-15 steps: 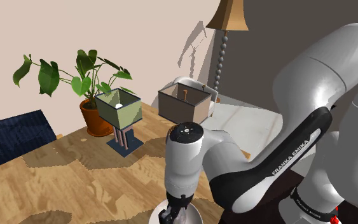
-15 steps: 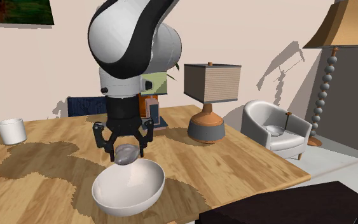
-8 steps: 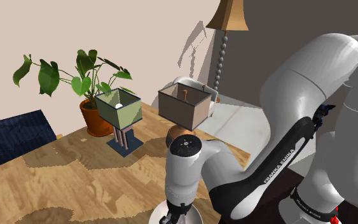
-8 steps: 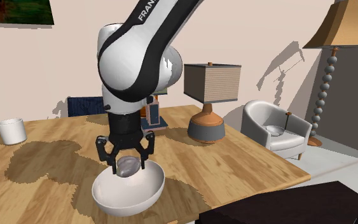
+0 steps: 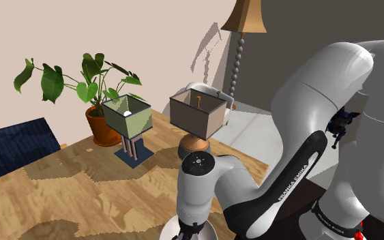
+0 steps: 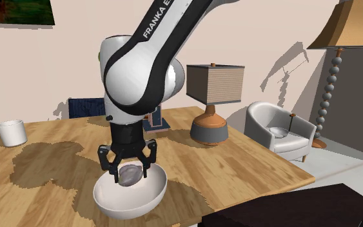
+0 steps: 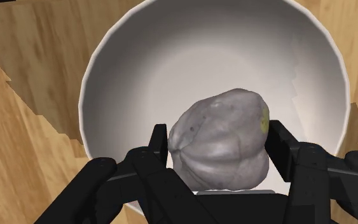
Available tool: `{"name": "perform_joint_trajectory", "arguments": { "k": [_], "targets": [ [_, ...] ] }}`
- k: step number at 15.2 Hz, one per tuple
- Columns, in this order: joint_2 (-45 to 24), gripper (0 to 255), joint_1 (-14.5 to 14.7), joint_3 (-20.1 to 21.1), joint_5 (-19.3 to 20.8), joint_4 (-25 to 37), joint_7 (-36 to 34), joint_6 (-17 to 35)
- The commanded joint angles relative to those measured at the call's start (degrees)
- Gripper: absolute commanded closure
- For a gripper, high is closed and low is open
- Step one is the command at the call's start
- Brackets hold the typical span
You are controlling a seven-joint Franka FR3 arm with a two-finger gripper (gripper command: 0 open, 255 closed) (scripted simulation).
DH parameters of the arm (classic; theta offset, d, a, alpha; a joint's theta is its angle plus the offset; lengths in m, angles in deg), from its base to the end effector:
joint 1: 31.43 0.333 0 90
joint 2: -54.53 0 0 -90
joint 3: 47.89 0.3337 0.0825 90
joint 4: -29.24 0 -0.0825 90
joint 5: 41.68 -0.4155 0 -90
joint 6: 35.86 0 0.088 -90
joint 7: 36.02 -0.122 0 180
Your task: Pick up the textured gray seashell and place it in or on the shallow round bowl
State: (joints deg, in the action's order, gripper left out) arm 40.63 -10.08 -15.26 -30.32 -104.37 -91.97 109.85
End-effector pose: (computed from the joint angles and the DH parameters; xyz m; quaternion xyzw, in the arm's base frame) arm 0.3125 0.4423 0.2272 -0.9983 -0.0574 0.0024 0.0117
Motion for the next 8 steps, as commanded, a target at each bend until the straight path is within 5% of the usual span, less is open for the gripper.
{"name": "perform_joint_trajectory", "arguments": {
  "k": [1, 2, 3, 8],
  "targets": [
    [-0.02, 255, 0.01, -0.01, 0.03, 0.01, -0.02, 0.03],
    [-0.02, 255, 0.01, -0.01, 0.03, 0.01, -0.02, 0.03],
    [-0.02, 0, 0.01, -0.01, 0.03, 0.00, -0.02, 0.03],
    [-0.02, 0, 0.01, -0.01, 0.03, 0.00, -0.02, 0.03]
  ]
}}
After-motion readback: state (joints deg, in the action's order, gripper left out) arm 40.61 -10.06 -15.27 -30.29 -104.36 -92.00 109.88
